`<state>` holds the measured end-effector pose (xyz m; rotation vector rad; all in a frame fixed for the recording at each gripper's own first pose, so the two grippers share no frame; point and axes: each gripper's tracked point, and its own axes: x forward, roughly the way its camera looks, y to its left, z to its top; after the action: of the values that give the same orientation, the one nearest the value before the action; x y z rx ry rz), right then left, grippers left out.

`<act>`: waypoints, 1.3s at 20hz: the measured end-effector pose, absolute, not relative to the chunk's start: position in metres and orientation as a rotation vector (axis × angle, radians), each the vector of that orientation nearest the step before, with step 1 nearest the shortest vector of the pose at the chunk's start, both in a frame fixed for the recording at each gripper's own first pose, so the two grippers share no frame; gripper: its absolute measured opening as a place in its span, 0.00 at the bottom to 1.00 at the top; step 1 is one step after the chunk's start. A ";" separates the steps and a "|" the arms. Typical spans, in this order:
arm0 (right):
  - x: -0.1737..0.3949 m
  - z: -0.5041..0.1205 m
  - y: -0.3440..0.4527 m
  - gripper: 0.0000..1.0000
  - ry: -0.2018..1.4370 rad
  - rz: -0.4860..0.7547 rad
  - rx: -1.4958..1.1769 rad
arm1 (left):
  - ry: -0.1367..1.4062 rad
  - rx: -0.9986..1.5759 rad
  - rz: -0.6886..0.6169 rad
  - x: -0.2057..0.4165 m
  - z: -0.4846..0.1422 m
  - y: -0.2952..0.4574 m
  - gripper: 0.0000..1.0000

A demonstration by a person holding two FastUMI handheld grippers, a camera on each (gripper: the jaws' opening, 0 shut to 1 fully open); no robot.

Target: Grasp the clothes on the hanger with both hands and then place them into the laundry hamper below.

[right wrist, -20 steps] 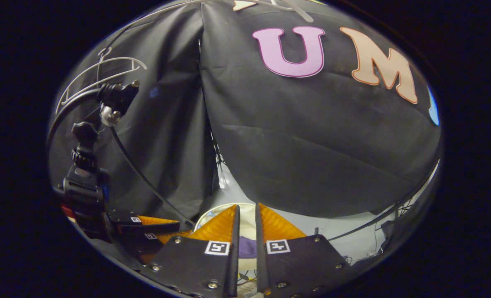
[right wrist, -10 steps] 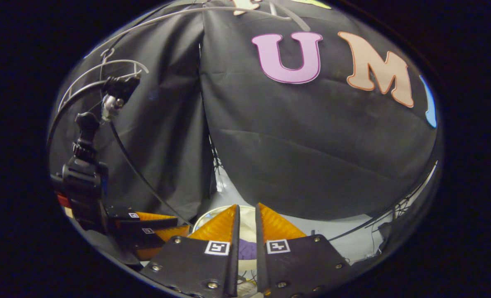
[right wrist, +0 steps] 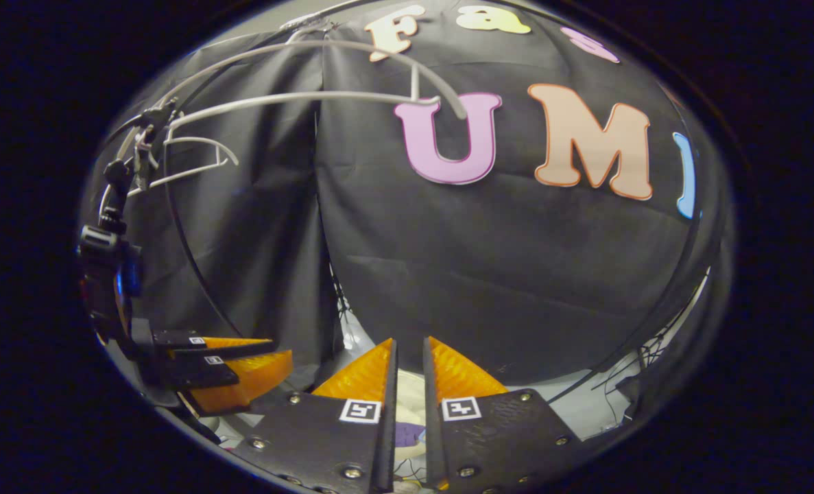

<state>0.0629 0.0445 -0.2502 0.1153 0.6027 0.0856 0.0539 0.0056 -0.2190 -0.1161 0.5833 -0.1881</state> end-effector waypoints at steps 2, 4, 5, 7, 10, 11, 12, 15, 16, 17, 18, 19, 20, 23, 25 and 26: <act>0.062 -0.230 0.035 0.18 0.565 0.062 0.127 | 0.531 -0.133 -0.195 0.058 -0.195 0.000 0.33; 0.063 -0.205 0.023 0.18 0.516 0.032 0.132 | 0.479 -0.143 -0.203 0.058 -0.173 -0.004 0.33; 0.062 -0.193 0.016 0.18 0.488 0.016 0.127 | 0.448 -0.148 -0.206 0.057 -0.159 -0.005 0.33; 0.059 -0.165 0.004 0.18 0.428 -0.015 0.113 | 0.391 -0.171 -0.215 0.057 -0.130 -0.010 0.33; 0.056 -0.121 -0.013 0.18 0.335 -0.050 0.104 | 0.265 -0.179 -0.226 0.062 -0.079 -0.009 0.33; 0.055 -0.106 -0.017 0.18 0.303 -0.061 0.101 | 0.219 -0.169 -0.226 0.064 -0.061 -0.010 0.33; 0.052 -0.092 -0.023 0.18 0.273 -0.071 0.099 | 0.173 -0.158 -0.223 0.064 -0.040 -0.006 0.33; 0.045 -0.051 -0.035 0.14 0.184 -0.103 0.101 | 0.038 -0.136 -0.197 0.054 0.010 -0.009 0.41; 0.043 -0.039 -0.039 0.18 0.153 -0.115 0.101 | -0.004 -0.125 -0.190 0.051 0.025 -0.008 0.42; 0.040 -0.029 -0.042 0.18 0.130 -0.124 0.098 | -0.041 -0.115 -0.194 0.047 0.037 -0.010 0.43; 0.036 -0.021 -0.045 0.13 0.109 -0.134 0.092 | -0.066 -0.104 -0.195 0.045 0.047 -0.011 0.45; 0.033 -0.014 -0.046 0.18 0.093 -0.133 0.088 | -0.081 -0.098 -0.197 0.042 0.052 -0.014 0.46; 0.032 -0.008 -0.046 0.24 0.080 -0.139 0.083 | -0.092 -0.101 -0.209 0.038 0.056 -0.017 0.48; 0.019 0.006 -0.049 0.41 0.043 -0.146 0.084 | -0.111 -0.102 -0.236 0.029 0.064 -0.031 0.78; 0.012 0.011 -0.046 0.55 0.033 -0.141 0.085 | -0.126 -0.088 -0.246 0.026 0.067 -0.036 0.92; 0.010 0.012 -0.047 0.67 0.029 -0.144 0.083 | -0.133 -0.082 -0.251 0.024 0.070 -0.039 0.92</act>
<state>0.0096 -0.0471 0.0118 0.0827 0.0292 -0.1437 0.0244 -0.0389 0.0700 -0.0822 -0.1328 -0.2506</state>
